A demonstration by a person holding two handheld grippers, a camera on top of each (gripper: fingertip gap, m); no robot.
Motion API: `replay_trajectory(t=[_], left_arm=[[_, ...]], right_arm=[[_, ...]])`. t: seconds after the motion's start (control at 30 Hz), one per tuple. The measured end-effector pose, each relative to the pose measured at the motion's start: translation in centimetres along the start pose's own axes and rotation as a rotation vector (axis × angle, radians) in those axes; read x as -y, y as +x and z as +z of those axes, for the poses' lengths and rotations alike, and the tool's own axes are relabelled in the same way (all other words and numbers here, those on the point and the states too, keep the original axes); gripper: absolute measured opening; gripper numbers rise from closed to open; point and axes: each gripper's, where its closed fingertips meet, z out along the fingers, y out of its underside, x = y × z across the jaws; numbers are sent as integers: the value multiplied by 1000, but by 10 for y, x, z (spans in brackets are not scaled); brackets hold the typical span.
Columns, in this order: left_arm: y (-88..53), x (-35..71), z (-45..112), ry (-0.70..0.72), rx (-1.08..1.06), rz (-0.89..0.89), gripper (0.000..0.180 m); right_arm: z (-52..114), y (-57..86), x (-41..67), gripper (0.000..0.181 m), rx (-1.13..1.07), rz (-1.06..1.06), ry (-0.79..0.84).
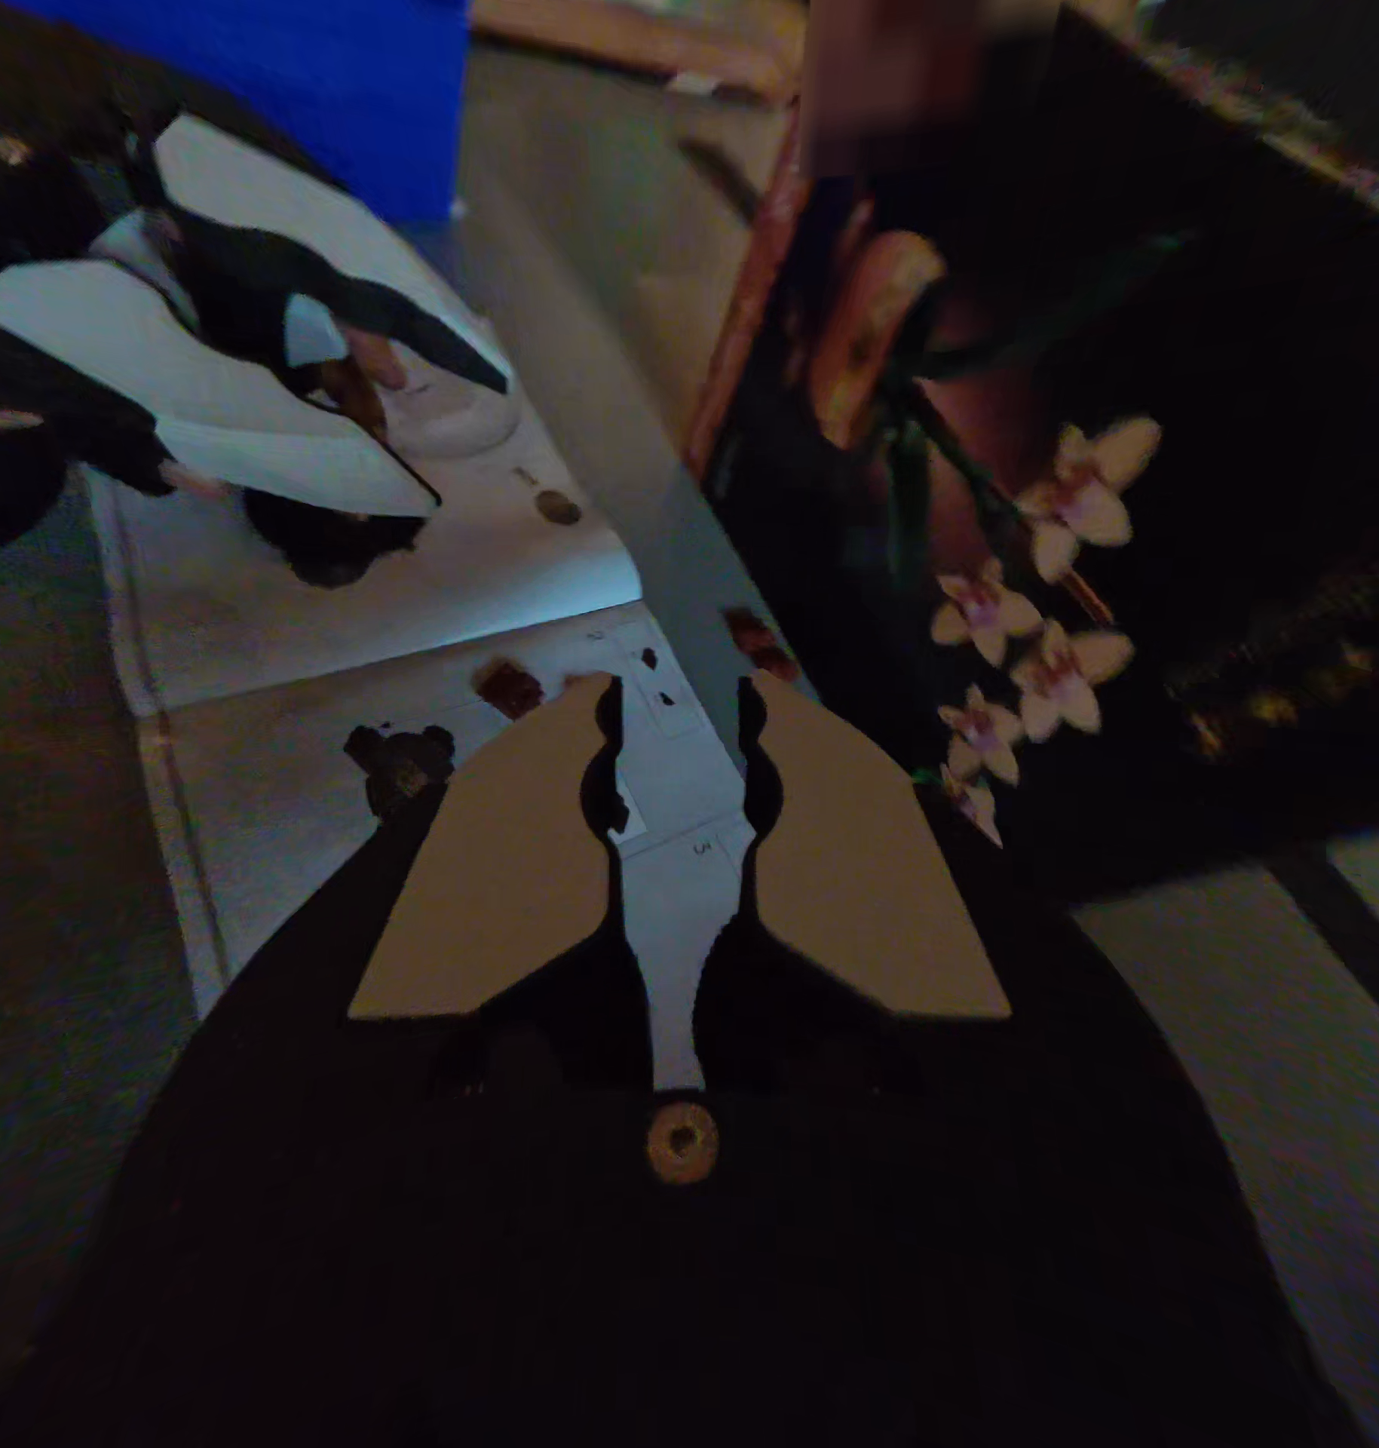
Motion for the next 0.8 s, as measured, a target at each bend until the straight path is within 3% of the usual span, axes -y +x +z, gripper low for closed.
replay_trajectory(t=[0.07, 0.17, 0.33, 0.5, 0.67, 0.8], left_arm=[[3, -1, 0, -9, -39, -61, 36], [4, -1, -1, -10, -67, -108, 36], [4, 1, -2, 5, -70, -109, 37], [13, 2, 0, 5, -108, -91, 37], [15, 1, 1, 2, -122, -76, 38], [13, 2, 0, 8, -124, -101, 38]], right_arm=[[19, -1, 0, 34, 106, -35, -100], [55, 5, -8, 24, 178, -84, -190], [101, 25, -28, 27, 110, -87, -325], [116, 24, -41, 29, 118, -23, -379], [117, 9, -39, 17, 263, 80, -368], [107, 12, -35, 39, 275, 50, -345]])
